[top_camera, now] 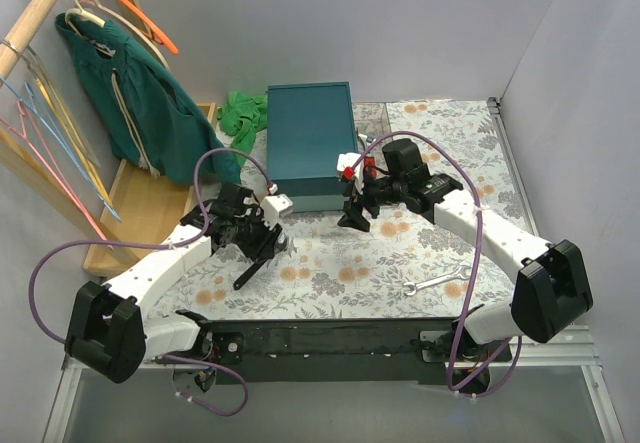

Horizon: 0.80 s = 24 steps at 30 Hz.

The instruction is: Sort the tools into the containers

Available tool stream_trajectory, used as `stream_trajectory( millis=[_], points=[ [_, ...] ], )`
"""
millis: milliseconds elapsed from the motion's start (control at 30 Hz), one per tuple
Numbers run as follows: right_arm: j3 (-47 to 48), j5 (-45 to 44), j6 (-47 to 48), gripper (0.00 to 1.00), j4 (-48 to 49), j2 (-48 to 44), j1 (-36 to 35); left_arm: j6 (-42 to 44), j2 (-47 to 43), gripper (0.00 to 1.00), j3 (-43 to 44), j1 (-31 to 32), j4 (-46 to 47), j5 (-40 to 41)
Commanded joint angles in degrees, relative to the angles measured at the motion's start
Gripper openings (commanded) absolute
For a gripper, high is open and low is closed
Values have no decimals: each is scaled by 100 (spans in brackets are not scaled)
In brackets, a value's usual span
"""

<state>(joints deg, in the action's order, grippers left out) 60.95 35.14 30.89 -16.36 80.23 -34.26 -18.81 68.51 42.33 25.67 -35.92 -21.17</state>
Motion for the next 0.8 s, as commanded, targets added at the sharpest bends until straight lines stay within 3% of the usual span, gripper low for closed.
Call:
stream_trajectory(
  millis=[0, 233, 467, 500, 600, 767],
  points=[
    [189, 257, -792, 85, 335, 98, -2, -104, -154, 0, 723, -1, -21, -739],
    [479, 248, -2313, 86, 827, 2, 472, -904, 363, 0, 1672, -1, 463, -1047],
    [401, 697, -2800, 87, 959, -182, 666, -977, 786, 0, 1973, 8, 447, -1056],
    [261, 636, -2791, 87, 977, -226, 666, -828, 821, 6, 1938, 8, 359, -1073],
    [49, 529, -2791, 87, 1055, -402, 675, -371, 813, 35, 1536, 8, 50, -837],
    [-416, 319, -2791, 86, 1249, -526, 666, -88, 672, 43, 708, 131, 463, -398]
  ],
)
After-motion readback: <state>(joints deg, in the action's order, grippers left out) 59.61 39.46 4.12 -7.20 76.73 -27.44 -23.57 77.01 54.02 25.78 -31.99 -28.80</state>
